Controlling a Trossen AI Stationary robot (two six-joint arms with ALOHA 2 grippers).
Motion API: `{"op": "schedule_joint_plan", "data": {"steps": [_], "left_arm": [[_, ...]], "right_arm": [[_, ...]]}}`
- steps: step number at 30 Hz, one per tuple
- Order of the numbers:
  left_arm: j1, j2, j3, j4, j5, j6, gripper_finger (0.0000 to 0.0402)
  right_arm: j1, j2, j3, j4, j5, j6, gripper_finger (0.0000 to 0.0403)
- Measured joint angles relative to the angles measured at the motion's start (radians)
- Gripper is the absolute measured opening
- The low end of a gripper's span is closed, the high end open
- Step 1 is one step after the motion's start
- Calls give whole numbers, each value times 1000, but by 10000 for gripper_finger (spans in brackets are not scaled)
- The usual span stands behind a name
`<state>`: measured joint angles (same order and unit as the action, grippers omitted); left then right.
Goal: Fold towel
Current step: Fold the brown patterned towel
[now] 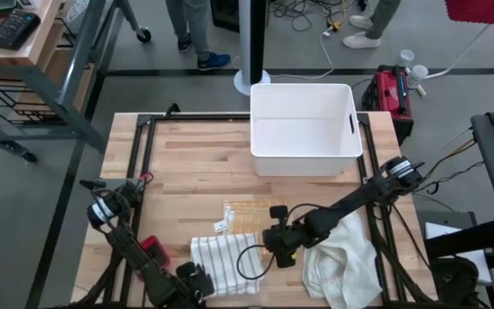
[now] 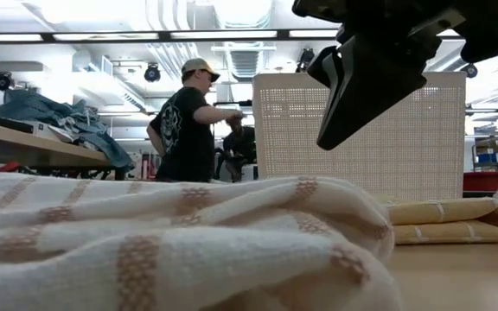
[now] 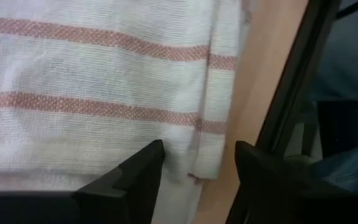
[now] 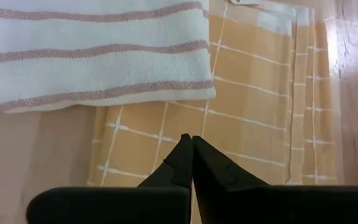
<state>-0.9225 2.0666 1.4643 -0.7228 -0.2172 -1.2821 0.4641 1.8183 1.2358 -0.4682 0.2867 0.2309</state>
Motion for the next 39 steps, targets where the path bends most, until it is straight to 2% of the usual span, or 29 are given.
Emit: {"op": "schedule_joint_plan", "data": {"steps": [7, 13, 24, 39], "left_arm": [[5, -1, 9, -3, 50, -30, 117], [4, -3, 10, -3, 73, -45, 13], [2, -53, 10, -37, 52, -61, 1], [-34, -118, 11, -252, 75, -134, 0]], "right_arm": [[-4, 0, 0, 13, -1, -8, 0], [-6, 0, 0, 14, 0, -8, 0], [-6, 1, 0, 14, -1, -3, 0], [-6, 1, 0, 20, -7, 17, 0]]}}
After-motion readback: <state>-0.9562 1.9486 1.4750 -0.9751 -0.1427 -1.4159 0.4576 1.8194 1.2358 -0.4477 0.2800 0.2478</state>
